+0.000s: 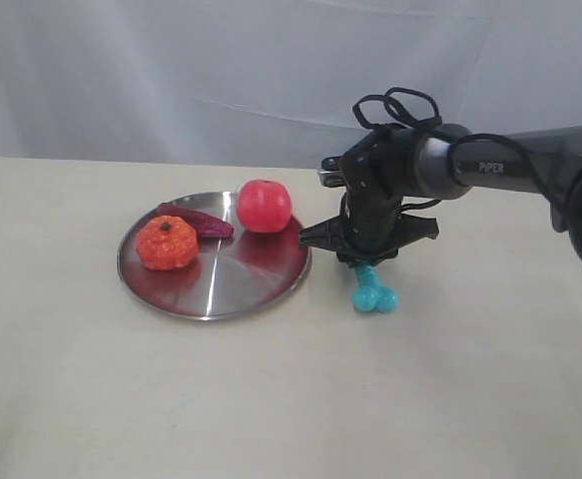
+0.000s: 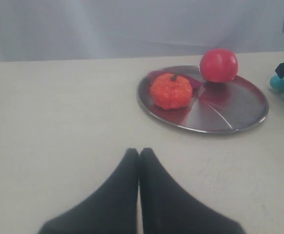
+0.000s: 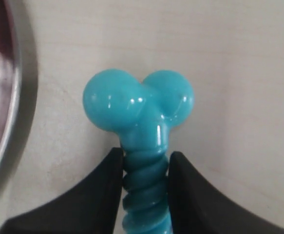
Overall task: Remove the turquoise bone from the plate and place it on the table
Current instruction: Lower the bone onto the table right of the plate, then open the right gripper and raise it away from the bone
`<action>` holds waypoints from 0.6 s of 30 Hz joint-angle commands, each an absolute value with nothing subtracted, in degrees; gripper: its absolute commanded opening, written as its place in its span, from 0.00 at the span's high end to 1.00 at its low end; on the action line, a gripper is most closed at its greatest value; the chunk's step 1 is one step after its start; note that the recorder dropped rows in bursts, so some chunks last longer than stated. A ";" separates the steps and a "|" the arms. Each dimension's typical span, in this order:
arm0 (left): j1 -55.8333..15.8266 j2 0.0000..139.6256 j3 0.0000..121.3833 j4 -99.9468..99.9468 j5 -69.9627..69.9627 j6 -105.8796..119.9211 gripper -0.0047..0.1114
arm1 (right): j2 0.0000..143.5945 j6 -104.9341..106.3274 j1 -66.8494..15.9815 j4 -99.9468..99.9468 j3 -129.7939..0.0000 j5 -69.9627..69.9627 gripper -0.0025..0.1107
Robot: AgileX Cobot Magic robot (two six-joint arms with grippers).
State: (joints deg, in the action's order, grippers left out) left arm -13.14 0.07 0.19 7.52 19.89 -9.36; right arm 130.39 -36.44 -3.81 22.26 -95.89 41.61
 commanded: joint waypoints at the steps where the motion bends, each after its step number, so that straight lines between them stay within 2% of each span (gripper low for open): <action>1: -13.28 0.00 0.00 7.53 19.85 -9.40 0.96 | 130.39 -36.61 -3.47 24.17 -95.91 40.48 0.90; 6: -13.28 0.00 0.00 7.53 19.85 -9.40 0.96 | 130.39 -36.61 -3.47 24.17 -95.91 39.19 0.57; 9: -13.28 0.00 0.00 7.53 19.85 -9.40 0.96 | 130.39 -36.61 -3.47 24.17 -95.91 38.33 0.44; 12: -13.28 0.00 0.00 7.53 19.85 -9.40 0.96 | 130.39 -36.61 -3.47 24.17 -95.91 37.83 0.41; 18: -13.28 0.00 0.00 7.53 19.85 -9.40 0.96 | 128.79 -35.76 -3.47 24.17 -95.91 38.70 0.41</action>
